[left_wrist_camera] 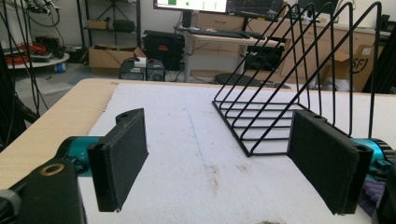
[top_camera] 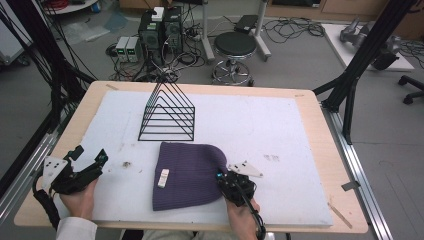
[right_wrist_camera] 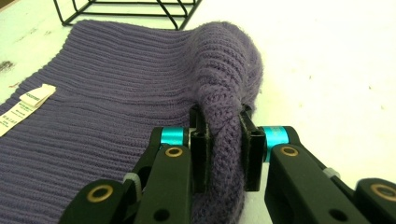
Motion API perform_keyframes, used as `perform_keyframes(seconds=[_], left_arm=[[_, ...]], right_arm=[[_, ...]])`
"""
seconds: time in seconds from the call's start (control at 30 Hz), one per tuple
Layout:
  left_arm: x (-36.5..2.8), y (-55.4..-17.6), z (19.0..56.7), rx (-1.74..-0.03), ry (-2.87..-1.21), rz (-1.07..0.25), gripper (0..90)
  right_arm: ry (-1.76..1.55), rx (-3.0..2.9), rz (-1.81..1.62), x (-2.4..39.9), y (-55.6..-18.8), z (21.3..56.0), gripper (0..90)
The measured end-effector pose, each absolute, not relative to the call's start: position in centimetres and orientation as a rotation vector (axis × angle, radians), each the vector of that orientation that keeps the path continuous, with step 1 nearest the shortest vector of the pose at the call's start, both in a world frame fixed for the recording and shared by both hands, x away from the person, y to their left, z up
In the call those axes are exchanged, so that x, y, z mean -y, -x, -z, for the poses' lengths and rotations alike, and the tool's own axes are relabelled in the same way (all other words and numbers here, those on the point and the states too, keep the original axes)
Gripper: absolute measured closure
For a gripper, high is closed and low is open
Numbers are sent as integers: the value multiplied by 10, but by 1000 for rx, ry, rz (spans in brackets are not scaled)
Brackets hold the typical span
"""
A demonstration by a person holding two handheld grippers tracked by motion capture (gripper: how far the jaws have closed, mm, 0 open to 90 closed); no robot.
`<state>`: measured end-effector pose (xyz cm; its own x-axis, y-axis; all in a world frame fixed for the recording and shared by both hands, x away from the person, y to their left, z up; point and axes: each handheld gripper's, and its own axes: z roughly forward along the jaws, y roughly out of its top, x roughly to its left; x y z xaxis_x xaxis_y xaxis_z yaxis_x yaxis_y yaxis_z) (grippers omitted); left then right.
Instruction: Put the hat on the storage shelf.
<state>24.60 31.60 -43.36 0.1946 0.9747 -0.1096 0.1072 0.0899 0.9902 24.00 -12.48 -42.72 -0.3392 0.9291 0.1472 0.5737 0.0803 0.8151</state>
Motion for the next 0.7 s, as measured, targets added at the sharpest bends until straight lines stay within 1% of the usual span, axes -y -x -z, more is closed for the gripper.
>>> perform_keyframes(seconds=[0.7], left_arm=[[-314,-247,434,-1163,-1308,-930,202]], right_arm=[[-1332,-1866,-1247,132,-235,409,785]])
